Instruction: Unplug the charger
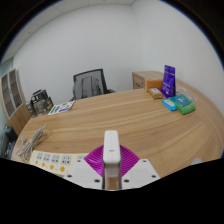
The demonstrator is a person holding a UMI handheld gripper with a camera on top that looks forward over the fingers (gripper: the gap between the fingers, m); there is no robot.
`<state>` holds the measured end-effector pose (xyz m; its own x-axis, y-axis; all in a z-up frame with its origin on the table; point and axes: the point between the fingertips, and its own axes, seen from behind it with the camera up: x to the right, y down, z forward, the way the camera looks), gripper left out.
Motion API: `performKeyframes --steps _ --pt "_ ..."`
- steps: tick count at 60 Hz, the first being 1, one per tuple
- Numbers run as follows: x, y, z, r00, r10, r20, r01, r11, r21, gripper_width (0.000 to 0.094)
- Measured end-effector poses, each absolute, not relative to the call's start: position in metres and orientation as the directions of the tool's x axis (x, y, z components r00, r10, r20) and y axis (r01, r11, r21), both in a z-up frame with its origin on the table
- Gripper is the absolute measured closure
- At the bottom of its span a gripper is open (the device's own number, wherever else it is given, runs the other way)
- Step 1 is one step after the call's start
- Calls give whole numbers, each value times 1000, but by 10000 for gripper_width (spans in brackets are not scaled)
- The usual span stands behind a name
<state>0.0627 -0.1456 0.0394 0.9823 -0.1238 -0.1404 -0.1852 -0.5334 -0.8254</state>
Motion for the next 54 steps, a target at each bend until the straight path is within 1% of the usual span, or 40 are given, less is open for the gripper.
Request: performKeyframes --steps 2,3,4,5,7,8,14,17,25,27,31,35,47,54 --pt "70 -150 28 978 -136 -157 -206 -548 -811 748" --pt "72 -152 28 975 -136 -173 -220 -548 -807 739" --pt "76 -150 29 971 -136 -197 -239 -523 -818 734" --pt "78 -150 28 967 -136 -214 -254 -519 -816 729" --pt "86 -151 26 964 -138 -225 -264 -522 -811 708" --pt "86 -152 29 965 -143 -222 -264 -532 -804 683" --pt "116 -162 21 976 -170 -138 -211 -552 -807 400" --pt "126 -169 16 977 -179 -113 -197 -573 -796 277" --pt "150 -184 26 982 -190 -2 -116 -591 -799 77" --pt "155 -188 34 980 -195 32 -92 -593 -800 67" --pt "156 -202 52 977 -203 70 -67 -598 -798 80" --pt "149 -221 75 972 -214 99 -51 -600 -798 77" --pt "100 -295 148 965 -221 143 -13 -580 -814 74" --pt "72 -342 174 964 -219 150 -3 -574 -819 79"
